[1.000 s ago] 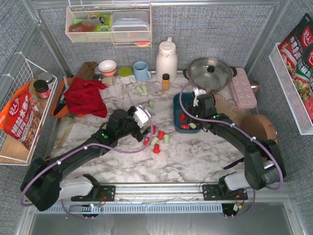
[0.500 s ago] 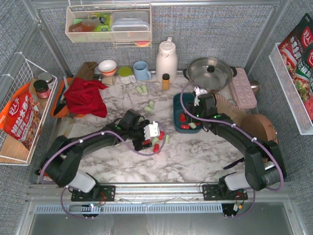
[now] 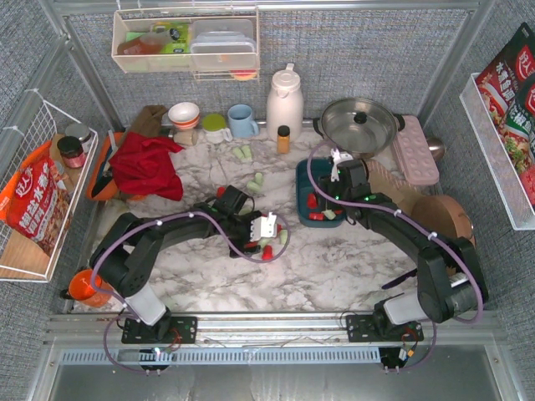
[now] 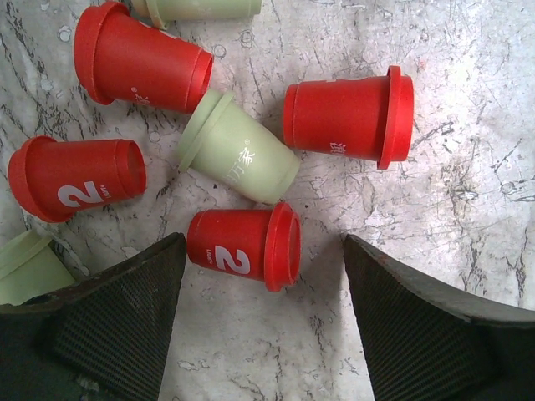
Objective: Mix the coffee capsules in the storage basket
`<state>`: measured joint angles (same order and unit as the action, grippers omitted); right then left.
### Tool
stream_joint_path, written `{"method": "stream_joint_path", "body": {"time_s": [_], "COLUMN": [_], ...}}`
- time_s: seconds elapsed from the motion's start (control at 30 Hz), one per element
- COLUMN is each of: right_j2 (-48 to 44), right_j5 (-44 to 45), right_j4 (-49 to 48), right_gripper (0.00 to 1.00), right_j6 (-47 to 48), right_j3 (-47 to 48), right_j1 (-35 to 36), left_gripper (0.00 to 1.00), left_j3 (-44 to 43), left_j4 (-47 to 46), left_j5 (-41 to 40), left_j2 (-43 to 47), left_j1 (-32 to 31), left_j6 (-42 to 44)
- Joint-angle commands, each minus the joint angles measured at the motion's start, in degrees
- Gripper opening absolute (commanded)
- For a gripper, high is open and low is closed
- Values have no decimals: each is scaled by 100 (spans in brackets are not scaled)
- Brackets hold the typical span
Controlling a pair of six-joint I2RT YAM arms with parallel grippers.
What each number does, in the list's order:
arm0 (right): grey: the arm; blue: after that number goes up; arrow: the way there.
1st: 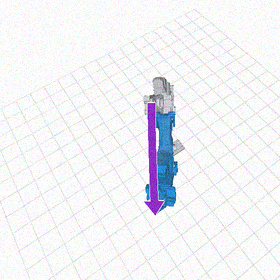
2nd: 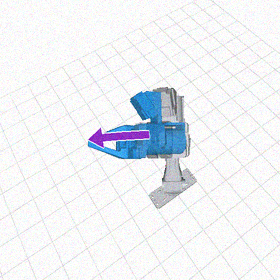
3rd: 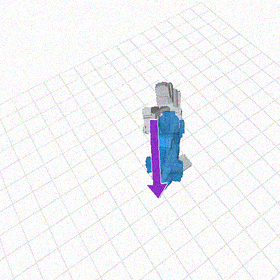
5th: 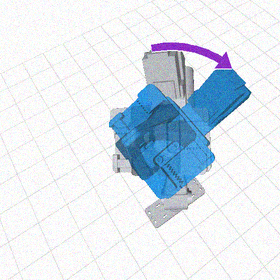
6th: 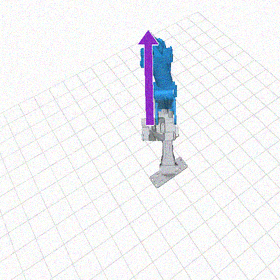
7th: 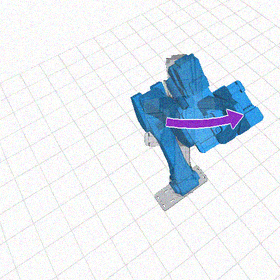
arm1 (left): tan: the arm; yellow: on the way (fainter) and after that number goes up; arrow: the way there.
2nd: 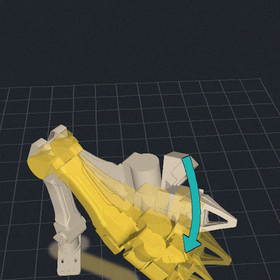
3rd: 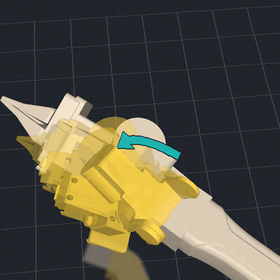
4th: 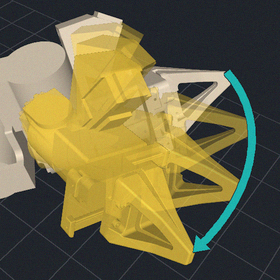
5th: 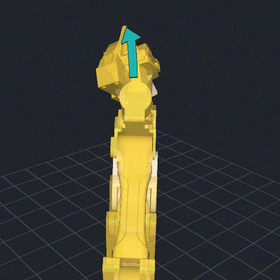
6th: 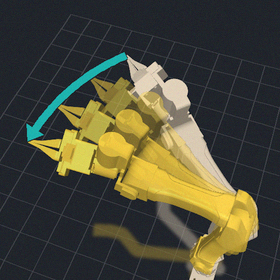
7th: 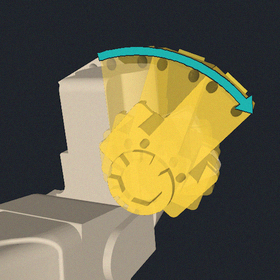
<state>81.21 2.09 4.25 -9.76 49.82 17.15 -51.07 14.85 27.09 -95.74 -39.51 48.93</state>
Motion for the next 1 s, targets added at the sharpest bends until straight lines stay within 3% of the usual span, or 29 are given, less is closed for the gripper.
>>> {"method": "stream_joint_path", "body": {"time_s": [0.0,0.17,0.27,0.43,0.6,0.7,0.97], "right_j2": [56,110,123,128,62,-67,-661], "right_j5": [-93,-103,-112,-121,-264,-554,-1700], "right_j4": [41,80,89,120,151,163,90], "right_gripper": [67,67,67,67,67,67,67], "right_j6": [0,0,8,1,-81,-231,-961], "right_j3": [71,106,115,140,148,142,19], "right_j1": [4,2,-1,4,-1,-1,200], "left_gripper": [84,76,64,33,23,23,30], "left_j3": [-61,-189,-340,-458,-220,207,1960], "left_j4": [11,120,301,486,132,-691,-5019], "left_j5": [-50,58,136,298,283,118,-818], "left_j2": [-135,-290,-416,-474,2,637,2346], "left_j1": [13,13,12,13,13,13,5], "left_j6": [95,62,59,68,-236,-788,-2684]}}
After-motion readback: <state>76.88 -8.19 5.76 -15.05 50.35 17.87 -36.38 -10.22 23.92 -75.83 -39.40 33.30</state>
